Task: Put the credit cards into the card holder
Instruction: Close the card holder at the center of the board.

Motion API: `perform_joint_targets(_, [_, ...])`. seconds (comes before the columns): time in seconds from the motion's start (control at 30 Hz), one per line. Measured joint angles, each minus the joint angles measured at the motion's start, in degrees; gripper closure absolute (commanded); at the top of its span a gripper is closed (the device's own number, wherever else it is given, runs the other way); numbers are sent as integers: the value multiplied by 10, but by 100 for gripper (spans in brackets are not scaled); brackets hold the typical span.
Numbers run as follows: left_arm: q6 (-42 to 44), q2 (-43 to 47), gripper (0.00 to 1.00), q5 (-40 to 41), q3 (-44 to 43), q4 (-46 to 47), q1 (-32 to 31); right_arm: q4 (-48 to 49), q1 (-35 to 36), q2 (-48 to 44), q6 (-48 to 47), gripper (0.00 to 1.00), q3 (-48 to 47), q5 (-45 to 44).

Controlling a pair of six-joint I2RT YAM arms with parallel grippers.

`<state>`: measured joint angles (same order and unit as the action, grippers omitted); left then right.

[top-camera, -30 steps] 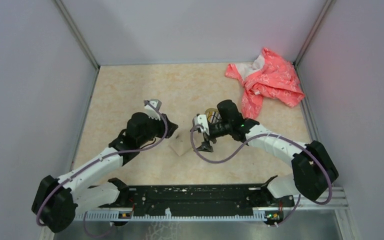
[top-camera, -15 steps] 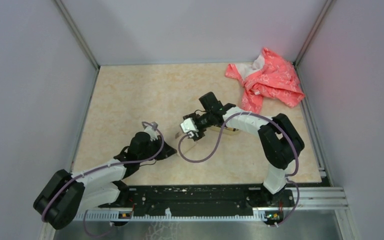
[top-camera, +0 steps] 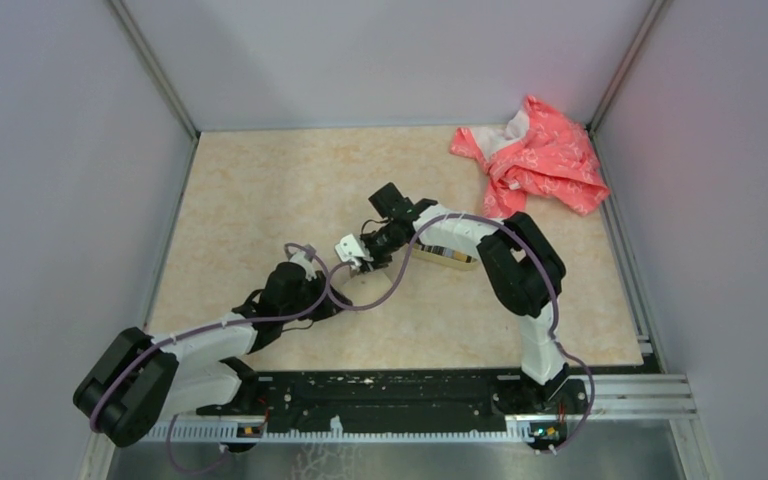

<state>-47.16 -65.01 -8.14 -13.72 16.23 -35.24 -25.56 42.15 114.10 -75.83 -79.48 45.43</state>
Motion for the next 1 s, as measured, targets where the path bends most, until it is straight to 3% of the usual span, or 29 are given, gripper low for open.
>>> perform_joint_targets(0.27, [2, 3, 83, 2, 0, -12, 0, -21, 1, 9, 11, 80, -28, -2])
perform_joint_targets(0.5, [6, 38, 82, 2, -2, -37, 0, -30, 1, 26, 14, 85, -42, -2])
perform_joint_targets(0.63, [11, 79, 81, 3, -5, -64, 0, -44, 1, 31, 14, 100, -43, -1])
perform_joint_targets(0.8, [15, 100, 81, -6, -5, -70, 0, -54, 1, 31, 15, 100, -50, 1])
perform_joint_targets(1.0, [6, 28, 81, -70, -11, -19, -2, -37, 1, 15, 63, 100, -26, -2])
